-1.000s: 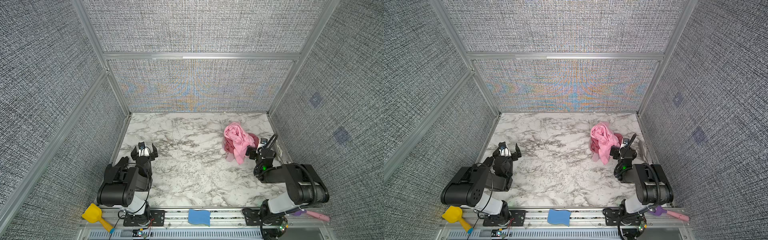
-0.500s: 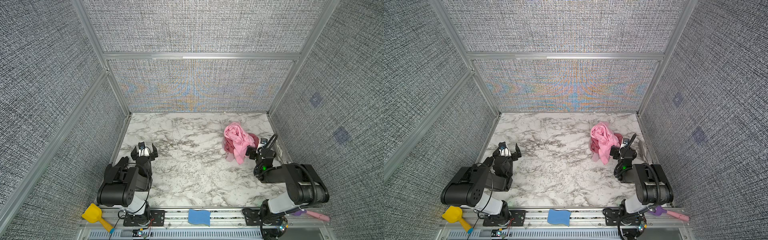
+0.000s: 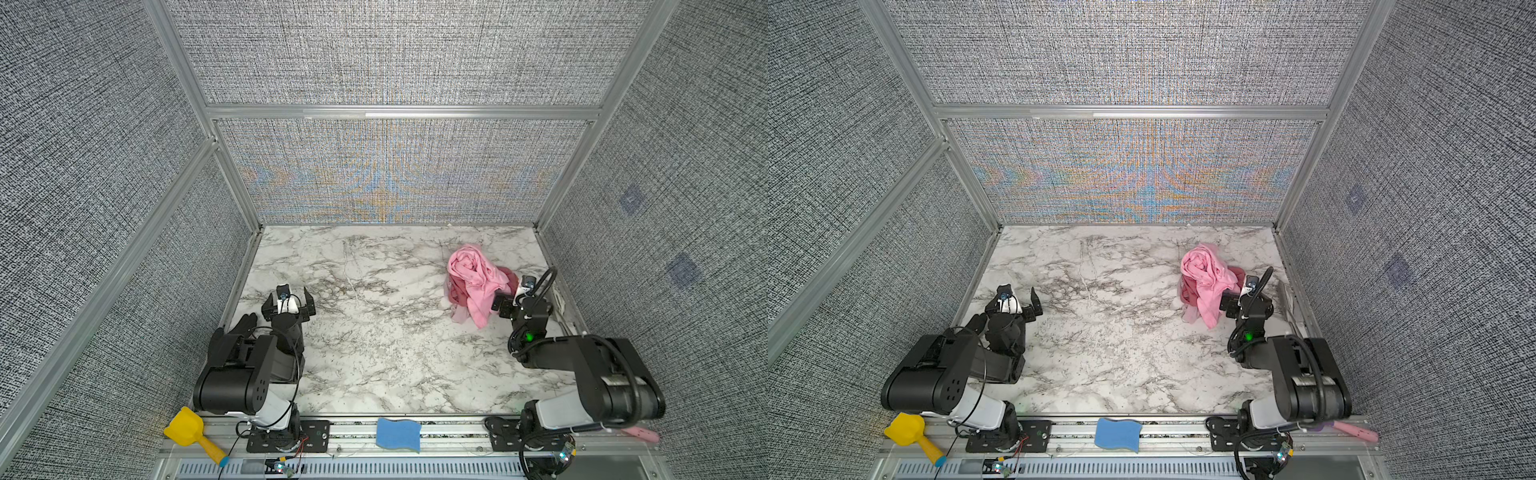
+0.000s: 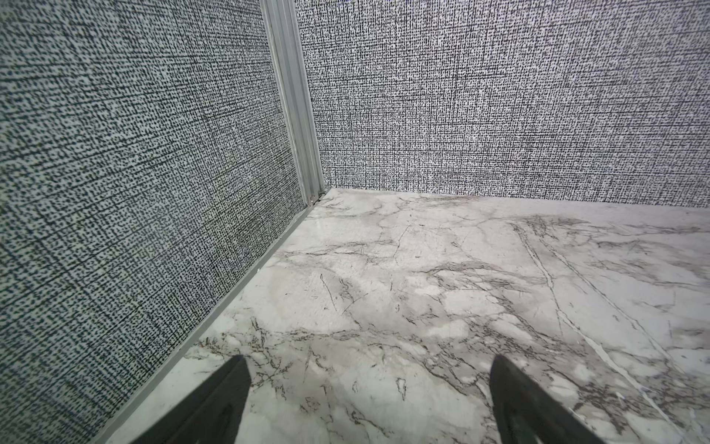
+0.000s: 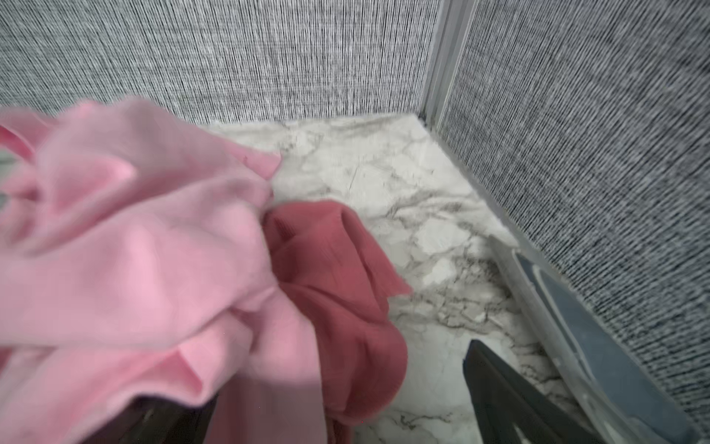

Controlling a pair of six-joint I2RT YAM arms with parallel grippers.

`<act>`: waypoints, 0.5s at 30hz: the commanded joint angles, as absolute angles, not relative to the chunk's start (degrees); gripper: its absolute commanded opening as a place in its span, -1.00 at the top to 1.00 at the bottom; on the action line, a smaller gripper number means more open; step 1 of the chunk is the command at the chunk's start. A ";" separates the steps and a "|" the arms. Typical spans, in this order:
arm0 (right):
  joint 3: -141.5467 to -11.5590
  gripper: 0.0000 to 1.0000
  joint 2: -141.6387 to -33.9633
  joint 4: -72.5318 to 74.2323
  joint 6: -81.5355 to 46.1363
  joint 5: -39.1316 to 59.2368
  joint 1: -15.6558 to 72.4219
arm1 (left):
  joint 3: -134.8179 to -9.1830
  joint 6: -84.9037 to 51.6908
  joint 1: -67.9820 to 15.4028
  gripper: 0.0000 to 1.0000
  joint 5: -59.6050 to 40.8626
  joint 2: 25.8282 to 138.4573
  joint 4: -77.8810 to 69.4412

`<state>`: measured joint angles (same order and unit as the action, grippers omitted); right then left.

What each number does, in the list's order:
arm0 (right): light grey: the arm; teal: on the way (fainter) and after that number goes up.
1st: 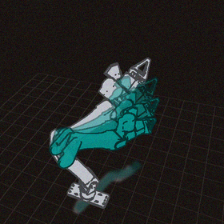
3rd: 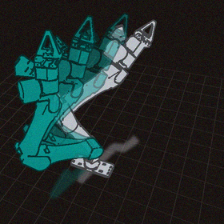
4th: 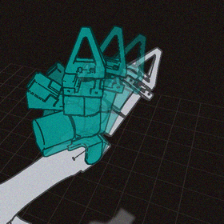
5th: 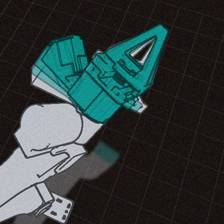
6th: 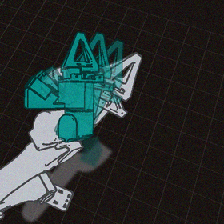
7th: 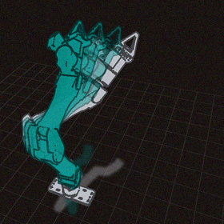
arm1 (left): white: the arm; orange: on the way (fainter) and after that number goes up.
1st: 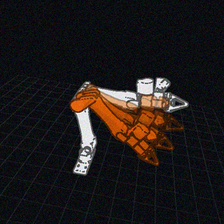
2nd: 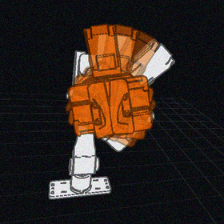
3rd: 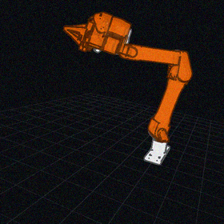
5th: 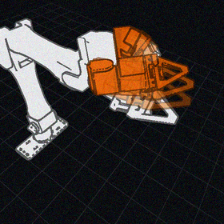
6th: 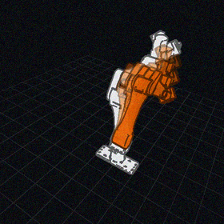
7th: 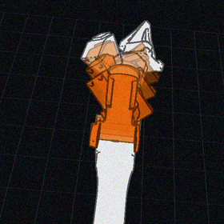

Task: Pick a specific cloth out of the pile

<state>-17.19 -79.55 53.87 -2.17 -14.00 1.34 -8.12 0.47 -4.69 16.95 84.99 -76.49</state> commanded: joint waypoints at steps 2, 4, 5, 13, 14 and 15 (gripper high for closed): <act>-20.75 -0.97 -68.27 39.91 -0.73 -18.52 4.36 | -9.57 1.18 -4.88 -0.98 17.11 70.97 -64.86; -24.09 -0.94 -64.07 31.83 -1.00 -20.52 6.64 | -13.08 3.71 -4.83 -0.89 12.83 63.92 -52.92; -26.09 -0.92 -62.42 27.53 -0.84 -21.94 8.15 | -14.90 2.66 -5.07 -0.82 12.10 61.53 -48.06; -37.37 -0.86 -61.63 3.58 -5.03 -24.32 19.26 | -24.08 -6.43 -7.24 -0.79 9.20 56.15 -27.78; -38.00 -0.83 -62.05 1.79 -6.60 -23.54 20.73 | -25.31 -8.35 -7.59 -0.79 8.37 56.41 -24.93; -38.35 -0.81 -62.58 0.34 -7.58 -22.40 21.88 | -26.24 -10.06 -7.94 -0.79 7.63 56.68 -22.93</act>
